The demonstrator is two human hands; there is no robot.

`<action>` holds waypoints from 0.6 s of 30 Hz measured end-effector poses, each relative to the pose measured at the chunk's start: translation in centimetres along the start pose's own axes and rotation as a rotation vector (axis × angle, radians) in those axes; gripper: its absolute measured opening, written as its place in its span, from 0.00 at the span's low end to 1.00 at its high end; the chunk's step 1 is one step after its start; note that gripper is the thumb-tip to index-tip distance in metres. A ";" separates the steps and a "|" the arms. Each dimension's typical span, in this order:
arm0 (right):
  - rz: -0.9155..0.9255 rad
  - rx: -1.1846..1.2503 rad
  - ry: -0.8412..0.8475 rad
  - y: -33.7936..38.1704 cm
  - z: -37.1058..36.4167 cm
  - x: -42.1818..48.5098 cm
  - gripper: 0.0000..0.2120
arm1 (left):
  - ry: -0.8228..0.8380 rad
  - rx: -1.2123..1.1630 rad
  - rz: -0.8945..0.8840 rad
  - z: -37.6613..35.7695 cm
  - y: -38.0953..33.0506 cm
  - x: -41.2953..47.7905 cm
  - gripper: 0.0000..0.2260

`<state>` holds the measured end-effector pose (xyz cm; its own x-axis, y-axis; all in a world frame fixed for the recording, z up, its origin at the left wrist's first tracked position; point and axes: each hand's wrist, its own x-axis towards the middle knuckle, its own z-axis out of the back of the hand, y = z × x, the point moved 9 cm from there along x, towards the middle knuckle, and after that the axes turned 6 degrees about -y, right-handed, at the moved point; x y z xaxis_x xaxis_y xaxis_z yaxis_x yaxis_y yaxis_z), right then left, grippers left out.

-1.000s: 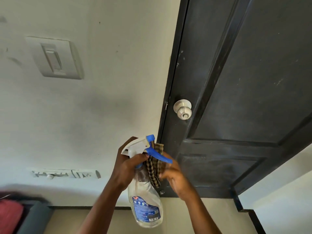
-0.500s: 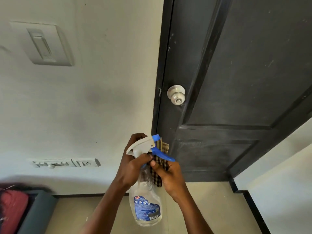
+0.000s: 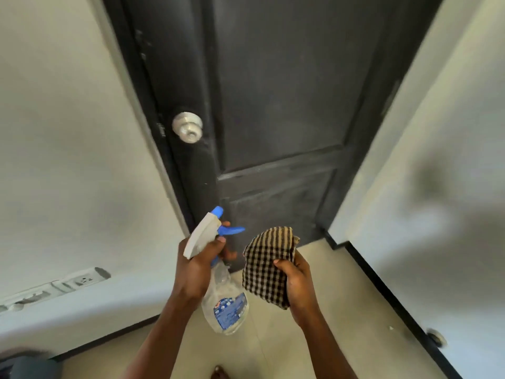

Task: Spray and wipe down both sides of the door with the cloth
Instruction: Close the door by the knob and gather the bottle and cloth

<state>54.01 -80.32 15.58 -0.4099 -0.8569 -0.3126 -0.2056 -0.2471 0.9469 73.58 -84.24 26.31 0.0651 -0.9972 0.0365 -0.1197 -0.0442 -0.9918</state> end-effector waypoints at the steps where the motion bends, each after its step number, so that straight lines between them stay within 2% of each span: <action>1: -0.007 0.006 -0.027 -0.2 2.1 -0.5 0.22 | -0.010 -0.003 0.007 -1.1 0.4 -0.7 0.12; 4: -0.051 0.024 -0.112 -1.4 9.1 -2.9 0.19 | 0.008 0.066 0.034 -5.1 2.0 -3.6 0.15; 6: -0.101 0.069 -0.197 -2.8 14.2 -5.2 0.15 | 0.082 0.122 0.048 -8.8 3.1 -6.2 0.18; 13: -0.158 0.233 -0.483 -6.5 30.4 -14.5 0.13 | 0.423 0.274 0.009 -22.7 7.1 -16.7 0.23; 18: -0.144 0.369 -0.715 -8.4 39.2 -21.2 0.09 | 0.695 0.271 0.079 -31.8 8.9 -25.1 0.30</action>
<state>29.56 -42.36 11.28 -0.7989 -0.3018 -0.5202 -0.5283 -0.0610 0.8468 39.35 -61.55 20.42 -0.5855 -0.8087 -0.0558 0.1554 -0.0444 -0.9868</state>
